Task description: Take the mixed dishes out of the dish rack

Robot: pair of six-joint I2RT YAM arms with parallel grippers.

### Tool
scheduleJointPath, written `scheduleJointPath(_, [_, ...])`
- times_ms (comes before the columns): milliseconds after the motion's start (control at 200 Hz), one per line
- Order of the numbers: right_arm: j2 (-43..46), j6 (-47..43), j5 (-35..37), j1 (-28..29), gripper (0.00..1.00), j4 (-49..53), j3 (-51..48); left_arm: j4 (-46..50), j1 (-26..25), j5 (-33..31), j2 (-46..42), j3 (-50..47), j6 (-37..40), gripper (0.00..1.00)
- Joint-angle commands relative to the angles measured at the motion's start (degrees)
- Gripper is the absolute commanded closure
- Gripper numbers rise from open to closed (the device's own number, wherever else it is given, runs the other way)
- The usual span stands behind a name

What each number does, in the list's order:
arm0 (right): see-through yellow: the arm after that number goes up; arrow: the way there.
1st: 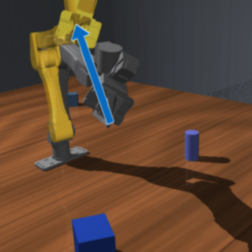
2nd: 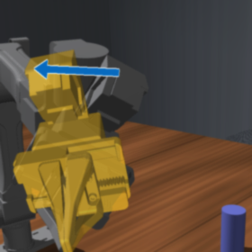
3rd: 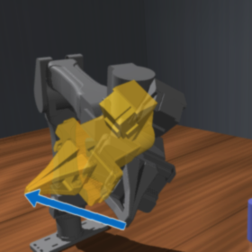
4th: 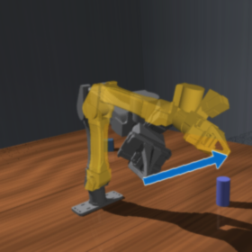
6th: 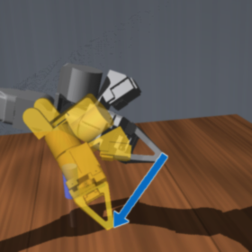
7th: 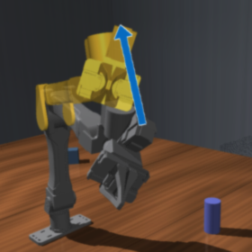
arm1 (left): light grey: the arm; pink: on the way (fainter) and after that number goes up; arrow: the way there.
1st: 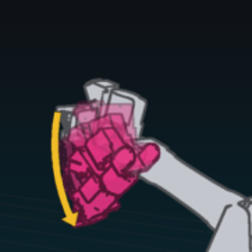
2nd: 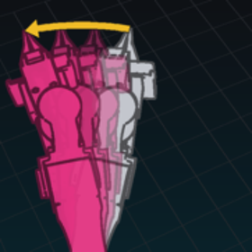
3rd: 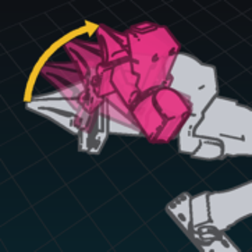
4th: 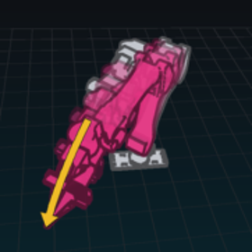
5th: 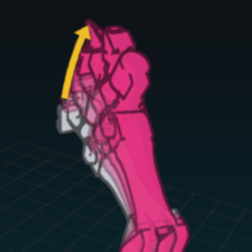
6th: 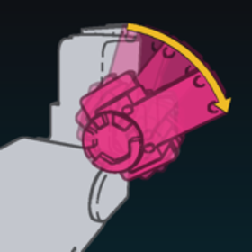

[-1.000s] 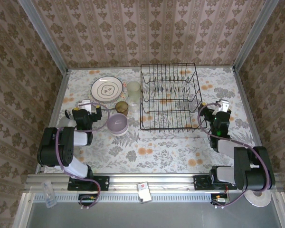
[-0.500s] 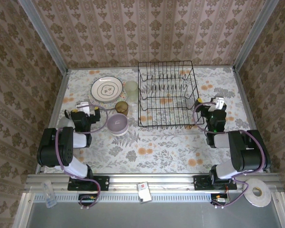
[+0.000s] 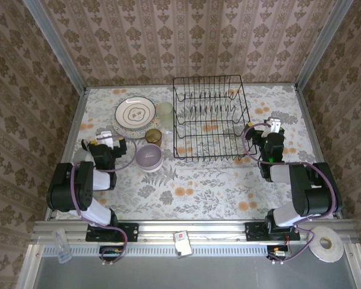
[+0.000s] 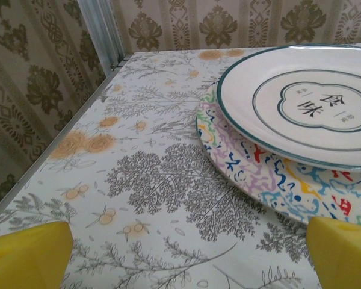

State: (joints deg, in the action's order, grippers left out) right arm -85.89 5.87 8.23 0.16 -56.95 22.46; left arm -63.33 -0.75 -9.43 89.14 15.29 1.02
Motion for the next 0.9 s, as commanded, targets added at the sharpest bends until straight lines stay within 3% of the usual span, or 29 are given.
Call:
scheduleJointPath(0, [-1.7,-1.9,0.5,0.7,0.00,6.3,-0.1,1.8,0.0,-1.0,-0.4,2.1,-1.5,0.00])
scheduleJointPath(85, [-1.7,-2.0,0.6,0.8,0.00,6.4,0.0,9.1,-0.9,-0.4,-0.3,6.1,0.0,0.00])
scheduleJointPath(330, [-1.7,-2.0,0.7,0.9,0.00,6.6,0.1,8.7,-1.3,-0.6,-0.2,6.1,0.5,0.00])
scheduleJointPath(435, [-1.7,-2.0,0.7,0.9,0.00,6.5,0.0,7.9,-3.2,-3.6,0.1,5.9,2.1,0.00])
scheduleJointPath(895, [-1.7,-2.2,0.7,1.0,0.00,6.6,0.1,8.7,-2.7,-1.4,0.0,6.2,2.1,0.00])
